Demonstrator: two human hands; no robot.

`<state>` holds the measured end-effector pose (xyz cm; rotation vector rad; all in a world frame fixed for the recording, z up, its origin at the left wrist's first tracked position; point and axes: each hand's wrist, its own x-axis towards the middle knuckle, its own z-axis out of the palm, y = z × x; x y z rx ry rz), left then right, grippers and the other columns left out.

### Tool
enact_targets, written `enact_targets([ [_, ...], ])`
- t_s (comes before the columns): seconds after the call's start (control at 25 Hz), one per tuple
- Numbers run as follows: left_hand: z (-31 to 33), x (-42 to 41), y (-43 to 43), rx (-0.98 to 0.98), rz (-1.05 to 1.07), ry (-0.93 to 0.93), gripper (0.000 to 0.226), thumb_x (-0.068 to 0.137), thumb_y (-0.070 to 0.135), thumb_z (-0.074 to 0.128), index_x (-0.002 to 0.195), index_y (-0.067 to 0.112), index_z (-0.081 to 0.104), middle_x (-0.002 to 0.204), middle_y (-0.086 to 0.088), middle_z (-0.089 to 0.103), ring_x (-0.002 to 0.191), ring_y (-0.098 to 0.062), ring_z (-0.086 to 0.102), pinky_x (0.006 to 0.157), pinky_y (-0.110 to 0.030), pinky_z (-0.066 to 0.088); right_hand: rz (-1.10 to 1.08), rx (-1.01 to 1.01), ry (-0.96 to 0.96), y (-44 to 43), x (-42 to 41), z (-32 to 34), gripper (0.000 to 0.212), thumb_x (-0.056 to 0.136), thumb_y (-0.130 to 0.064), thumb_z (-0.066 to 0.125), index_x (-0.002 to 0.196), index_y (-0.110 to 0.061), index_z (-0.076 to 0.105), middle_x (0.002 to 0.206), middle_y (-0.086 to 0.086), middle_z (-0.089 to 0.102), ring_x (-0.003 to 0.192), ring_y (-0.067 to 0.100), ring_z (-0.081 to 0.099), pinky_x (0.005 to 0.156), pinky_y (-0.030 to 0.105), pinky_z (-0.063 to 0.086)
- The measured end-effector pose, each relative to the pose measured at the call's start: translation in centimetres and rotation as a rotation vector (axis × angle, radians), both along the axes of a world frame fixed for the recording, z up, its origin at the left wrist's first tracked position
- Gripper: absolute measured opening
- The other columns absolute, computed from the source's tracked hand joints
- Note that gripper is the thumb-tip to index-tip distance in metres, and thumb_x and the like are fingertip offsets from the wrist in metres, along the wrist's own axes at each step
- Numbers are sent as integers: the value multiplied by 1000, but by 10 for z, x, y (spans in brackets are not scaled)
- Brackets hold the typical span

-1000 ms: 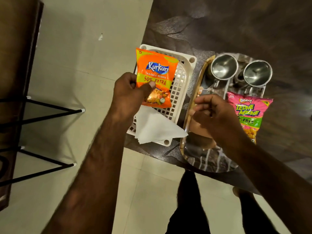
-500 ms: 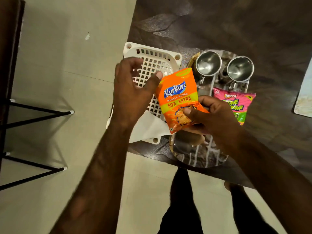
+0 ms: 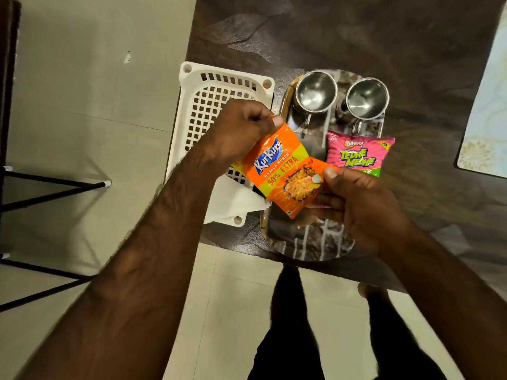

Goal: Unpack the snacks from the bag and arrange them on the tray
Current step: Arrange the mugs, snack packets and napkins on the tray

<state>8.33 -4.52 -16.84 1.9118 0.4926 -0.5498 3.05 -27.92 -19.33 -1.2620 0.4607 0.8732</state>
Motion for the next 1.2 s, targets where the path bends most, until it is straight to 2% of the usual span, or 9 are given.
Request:
enact_targets([
  [0.24,-5,-2,-6,-3,239,-7,13,91,22,70,82,13,74,72,3,72,59,0,66,57,-12,50,-113,-59,-9,-3,-6,0,22,91,-31,63,90,-14,77,90,10,80,76,24,78,62,33,63],
  [0.4,-1,-3,-12,-20,166,20,12,92,23,69,84,15,73,73,5,71,55,5,64,54,-8,48,-169,-51,28,-3,-14,-3,19,95,-25,60,90,-13,74,89,8,80,77,22,78,64,36,64],
  [0.48,4,-4,-10,-6,155,-22,15,94,28,66,92,15,72,83,2,73,66,2,66,62,-13,51,-203,-28,51,-4,-17,-3,20,90,-28,62,95,-11,73,92,8,79,79,23,78,63,35,63],
  [0.6,12,-12,11,175,484,-144,21,93,35,62,100,16,67,102,-2,73,88,-13,69,74,-28,54,-273,25,107,-8,-22,-2,22,87,-31,63,97,-16,76,97,8,79,83,24,78,66,38,63],
  [0.68,19,-30,18,105,603,-19,27,93,39,62,103,13,64,103,-4,73,91,-20,71,73,-35,57,-318,58,155,-9,-27,0,24,86,-32,64,101,-17,75,99,8,79,83,23,77,65,38,63],
  [0.8,17,-64,-4,-178,372,317,24,94,40,63,100,16,64,101,-8,75,94,-30,74,85,-44,58,-366,91,239,-1,-35,-1,25,88,-29,62,106,-15,71,97,7,79,80,21,78,62,34,62],
  [0.92,4,-80,-31,-301,319,289,26,97,27,64,121,20,60,111,-5,74,98,-26,74,76,-35,64,-341,66,277,9,-46,-5,18,98,-19,56,105,-10,69,98,7,79,82,23,78,66,35,63],
  [1.04,-12,-74,-36,-129,338,219,24,96,23,65,119,17,60,106,3,71,94,-13,72,69,-24,60,-169,-44,250,11,-52,-8,20,99,-21,59,108,-9,71,104,9,79,91,27,78,69,33,63],
  [1.2,-24,-61,-39,129,107,156,22,94,29,66,112,17,61,102,6,68,93,-13,66,82,-34,55,-69,-172,279,11,-48,-10,16,100,-21,60,98,-11,73,90,9,77,76,23,77,58,28,59],
])
